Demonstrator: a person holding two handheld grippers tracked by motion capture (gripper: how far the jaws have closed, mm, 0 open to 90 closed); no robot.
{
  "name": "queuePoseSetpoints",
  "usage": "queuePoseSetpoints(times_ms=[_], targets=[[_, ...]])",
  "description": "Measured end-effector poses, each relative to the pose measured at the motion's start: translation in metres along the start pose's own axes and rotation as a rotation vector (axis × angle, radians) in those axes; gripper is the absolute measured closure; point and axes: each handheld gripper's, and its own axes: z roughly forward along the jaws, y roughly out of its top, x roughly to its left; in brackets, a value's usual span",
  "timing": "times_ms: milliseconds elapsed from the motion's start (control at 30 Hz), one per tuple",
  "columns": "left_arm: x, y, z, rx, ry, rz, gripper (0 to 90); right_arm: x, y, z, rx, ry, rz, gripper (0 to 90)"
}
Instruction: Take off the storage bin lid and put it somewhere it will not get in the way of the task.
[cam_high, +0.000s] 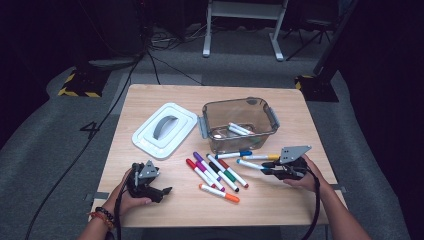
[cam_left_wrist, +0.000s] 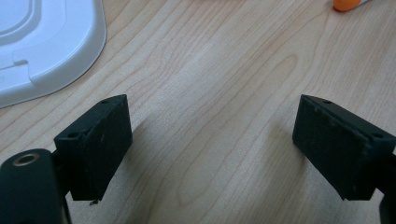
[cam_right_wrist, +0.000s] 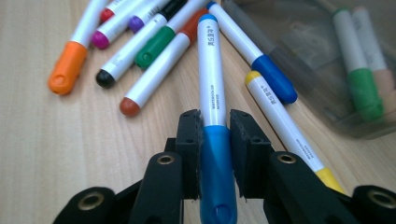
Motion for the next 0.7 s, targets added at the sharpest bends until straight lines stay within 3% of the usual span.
queuePoseSetpoints(times_ms=[133,367,567,700], targets=[[0.0,0.0,0.0,0.0,0.0,0.0,12.3,0.005,0.004,-0.016,-0.04,-0.011,-0.011,74.5],[0.0,0.0,0.0,0.0,0.0,0.0,12.4,0.009,0.027,-0.046,-0.107,-0.04,-0.078,74.5],[0.0,0.0,0.0,0.0,0.0,0.0,12.4,0.002,0.056,-0.066,-0.136,-0.07,-0.137,74.5],[0.0,0.0,0.0,0.0,0.0,-0.001,12.4,-0.009,0.08,-0.072,-0.121,-0.086,-0.166,74.5]])
